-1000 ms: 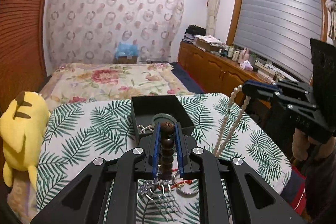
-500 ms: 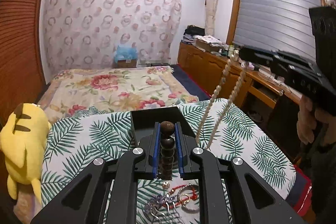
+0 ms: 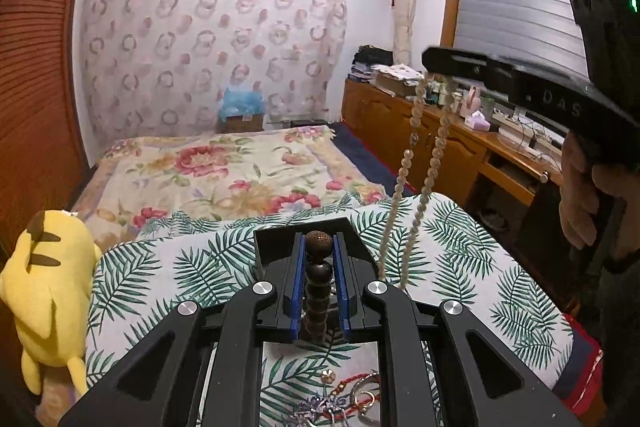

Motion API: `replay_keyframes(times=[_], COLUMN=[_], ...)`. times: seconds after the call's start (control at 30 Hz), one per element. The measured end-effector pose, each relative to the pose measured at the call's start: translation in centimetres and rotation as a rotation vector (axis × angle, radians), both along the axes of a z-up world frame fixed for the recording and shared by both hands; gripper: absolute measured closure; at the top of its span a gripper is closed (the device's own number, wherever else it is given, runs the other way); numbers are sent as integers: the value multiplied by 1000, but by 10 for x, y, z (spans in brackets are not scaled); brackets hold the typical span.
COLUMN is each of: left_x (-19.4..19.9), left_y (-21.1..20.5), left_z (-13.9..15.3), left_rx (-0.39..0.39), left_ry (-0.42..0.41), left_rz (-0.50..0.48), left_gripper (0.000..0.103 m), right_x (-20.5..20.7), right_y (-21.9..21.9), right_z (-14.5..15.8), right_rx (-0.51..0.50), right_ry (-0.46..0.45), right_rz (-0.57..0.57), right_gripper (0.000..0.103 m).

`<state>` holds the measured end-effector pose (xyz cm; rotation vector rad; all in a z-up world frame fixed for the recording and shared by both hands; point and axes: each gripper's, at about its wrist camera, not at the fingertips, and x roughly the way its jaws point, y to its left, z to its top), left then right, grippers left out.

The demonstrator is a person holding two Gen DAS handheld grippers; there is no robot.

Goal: Organize jewelry
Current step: 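Carry the pearls with the right tool while the left tool carries the beads toward the box, then release the pearls from the right tool while the left tool drops the beads into the box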

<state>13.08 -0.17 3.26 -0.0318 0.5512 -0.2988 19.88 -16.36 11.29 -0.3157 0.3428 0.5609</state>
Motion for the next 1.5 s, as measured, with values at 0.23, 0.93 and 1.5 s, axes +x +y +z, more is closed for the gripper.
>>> replay_keyframes(times=[0.23,0.93,1.5], left_x=[8,53,71], left_y=[1,-12,-20], left_z=[0,-9,-31], left_rx=[11,29,43], left_ry=[0,51,90], left_rz=[7,7,1], left_gripper=[91,91,90], right_x=[6,41,8], right_y=[6,10,-20], right_z=[6,-124,-152], right_rx=[-13,2,33], right_ry=[-15,318,372], right_rz=[-5,34,49], right_gripper=[95,95,95])
